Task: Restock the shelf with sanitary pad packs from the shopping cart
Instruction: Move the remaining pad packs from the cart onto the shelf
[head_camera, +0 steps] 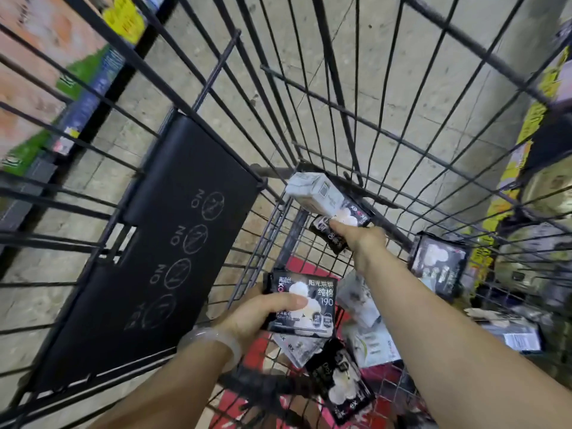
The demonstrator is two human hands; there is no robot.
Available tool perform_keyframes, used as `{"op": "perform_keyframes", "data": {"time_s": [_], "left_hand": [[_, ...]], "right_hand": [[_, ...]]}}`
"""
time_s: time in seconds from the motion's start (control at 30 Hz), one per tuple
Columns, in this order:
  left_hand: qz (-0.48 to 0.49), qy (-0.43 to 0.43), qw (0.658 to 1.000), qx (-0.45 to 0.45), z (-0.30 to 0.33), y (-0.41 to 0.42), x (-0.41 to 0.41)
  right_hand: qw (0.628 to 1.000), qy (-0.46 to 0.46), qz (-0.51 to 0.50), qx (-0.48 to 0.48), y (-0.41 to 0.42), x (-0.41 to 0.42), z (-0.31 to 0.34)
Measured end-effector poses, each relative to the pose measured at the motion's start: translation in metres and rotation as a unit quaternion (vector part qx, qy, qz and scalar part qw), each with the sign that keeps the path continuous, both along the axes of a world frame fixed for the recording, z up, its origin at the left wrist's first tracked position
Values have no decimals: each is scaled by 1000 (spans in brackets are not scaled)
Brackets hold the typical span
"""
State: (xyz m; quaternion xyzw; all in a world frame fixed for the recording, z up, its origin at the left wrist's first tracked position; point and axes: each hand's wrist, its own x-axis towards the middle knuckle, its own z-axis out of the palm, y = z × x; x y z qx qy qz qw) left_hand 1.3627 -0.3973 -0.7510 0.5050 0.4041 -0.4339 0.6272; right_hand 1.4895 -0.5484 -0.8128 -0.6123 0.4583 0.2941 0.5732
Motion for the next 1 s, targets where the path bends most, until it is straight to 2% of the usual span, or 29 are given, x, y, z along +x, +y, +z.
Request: {"op": "perform_keyframes", "data": {"time_s": [0.07,0.23,0.27,0.33,0.4,0.43,0.5,0.57,0.7,0.8,0.87,1.0], "left_hand": [[0,-1,1000,-11,-1,0,-2],[20,-10,1000,11,-8,1,-3],[21,-7,1000,7,-7,0,-1],[14,-8,1000,6,-7,-3,1],[2,-12,1000,6,-6,-11,3],[-4,-18,1000,3,-5,-15,5],[-7,-35,999,-6,-2,-22,8],[-19,-31,999,-8,0,-23,11],[-93,-41,994,-50,-5,-6,14],[-123,-37,991,-47,-6,-3,12],[-106,-20,993,-41,-9,-5,8],[-16,2,999,-51,-9,-14,1]], "right_hand": [[999,-3,-35,-1,-2,2,0],[995,-73,20,-72,-29,-8,28],[993,-92,37,-66,-41,-13,39],[989,-128,63,46,-65,-24,66],[959,-109,158,209,-81,-39,92],[934,-75,243,252,-84,-45,100],[882,-26,410,229,-83,-55,101],[874,-14,454,171,-78,-59,96],[888,-4,427,167,-68,-62,87],[932,-7,316,175,-60,-65,78],[953,-24,257,160,-53,-65,78],[967,-12,221,127,-38,-78,81]]}}
